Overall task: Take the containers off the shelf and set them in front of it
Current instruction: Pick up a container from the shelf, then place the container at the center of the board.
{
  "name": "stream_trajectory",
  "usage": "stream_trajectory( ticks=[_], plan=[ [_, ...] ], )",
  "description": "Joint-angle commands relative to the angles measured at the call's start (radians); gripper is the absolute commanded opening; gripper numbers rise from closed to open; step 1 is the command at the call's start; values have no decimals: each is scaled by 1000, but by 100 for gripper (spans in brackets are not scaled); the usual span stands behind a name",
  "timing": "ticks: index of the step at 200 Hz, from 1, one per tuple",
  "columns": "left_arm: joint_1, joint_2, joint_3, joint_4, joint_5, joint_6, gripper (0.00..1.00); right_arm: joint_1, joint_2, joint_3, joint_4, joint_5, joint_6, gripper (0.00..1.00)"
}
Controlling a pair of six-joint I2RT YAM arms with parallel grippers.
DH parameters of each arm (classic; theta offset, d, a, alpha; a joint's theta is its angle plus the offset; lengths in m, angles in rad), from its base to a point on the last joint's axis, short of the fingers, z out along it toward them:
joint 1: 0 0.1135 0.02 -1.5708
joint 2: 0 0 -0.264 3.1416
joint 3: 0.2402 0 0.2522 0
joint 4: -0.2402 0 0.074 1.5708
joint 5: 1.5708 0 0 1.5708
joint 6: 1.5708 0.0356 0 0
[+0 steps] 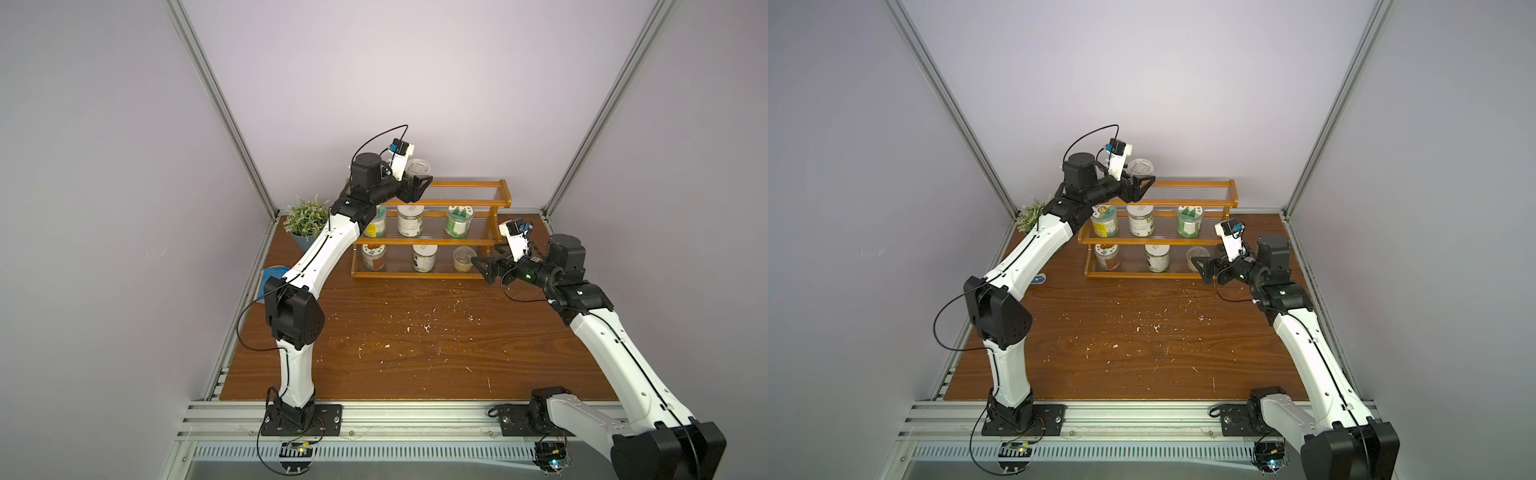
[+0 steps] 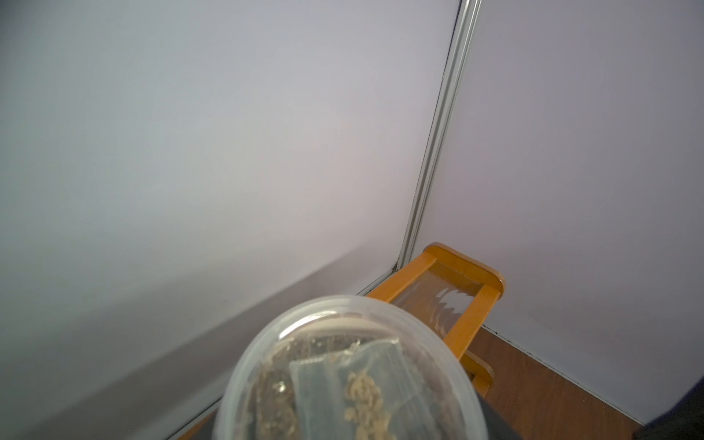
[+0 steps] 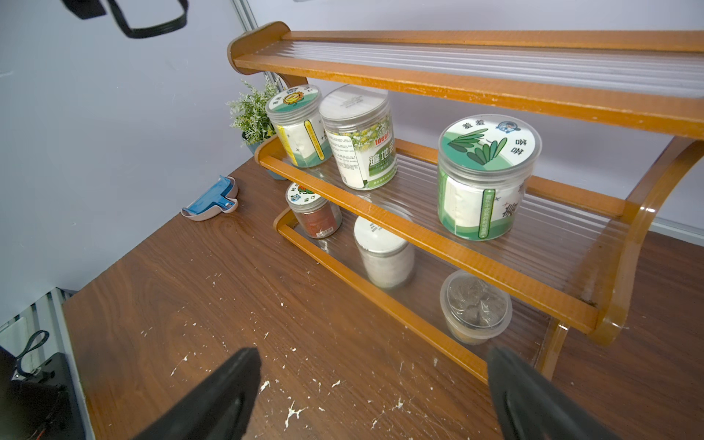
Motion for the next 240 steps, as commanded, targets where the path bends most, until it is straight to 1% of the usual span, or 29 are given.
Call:
stream_trajectory(
  ticks=[1, 52, 55, 69, 107, 129, 148, 161, 179, 188, 199, 215, 240],
  plan=[
    [-9, -139, -125, 71, -12, 0, 75, 6, -23, -4, 50, -11, 1, 100],
    [-9, -437, -456, 67, -43, 13, 75, 7, -21, -12, 69, -26, 12, 100],
    [-9, -454, -502, 67, -46, 13, 75, 7, -22, -12, 69, -25, 12, 100],
    [-13, -533, -623, 77, -60, 10, 75, 8, -31, -18, 73, -14, 14, 100],
    [-49, -737, -935, 138, -120, -12, 75, 6, -37, -17, 74, 1, 11, 100],
    [-82, -814, -1090, 168, -163, -18, 75, 7, -26, -5, 72, -5, 9, 100],
    [-91, -846, -1224, 249, -179, -61, 75, 6, -13, 8, 74, -16, 12, 99],
    [-110, -855, -1308, 325, -215, -90, 75, 7, -7, 13, 77, -19, 14, 100],
    [-136, -839, -1402, 426, -273, -105, 75, 7, -6, 12, 85, -19, 18, 99],
    [-141, -820, -1442, 483, -282, -118, 75, 7, -3, 13, 86, -21, 17, 100],
    [-145, -793, -1476, 539, -290, -129, 75, 6, -1, 14, 87, -23, 15, 100],
    [-147, -754, -1496, 569, -311, -127, 75, 6, 3, 14, 93, -30, 14, 100],
    [-147, -690, -1539, 650, -337, -127, 74, 6, 6, -9, 119, -93, 25, 99]
  ],
)
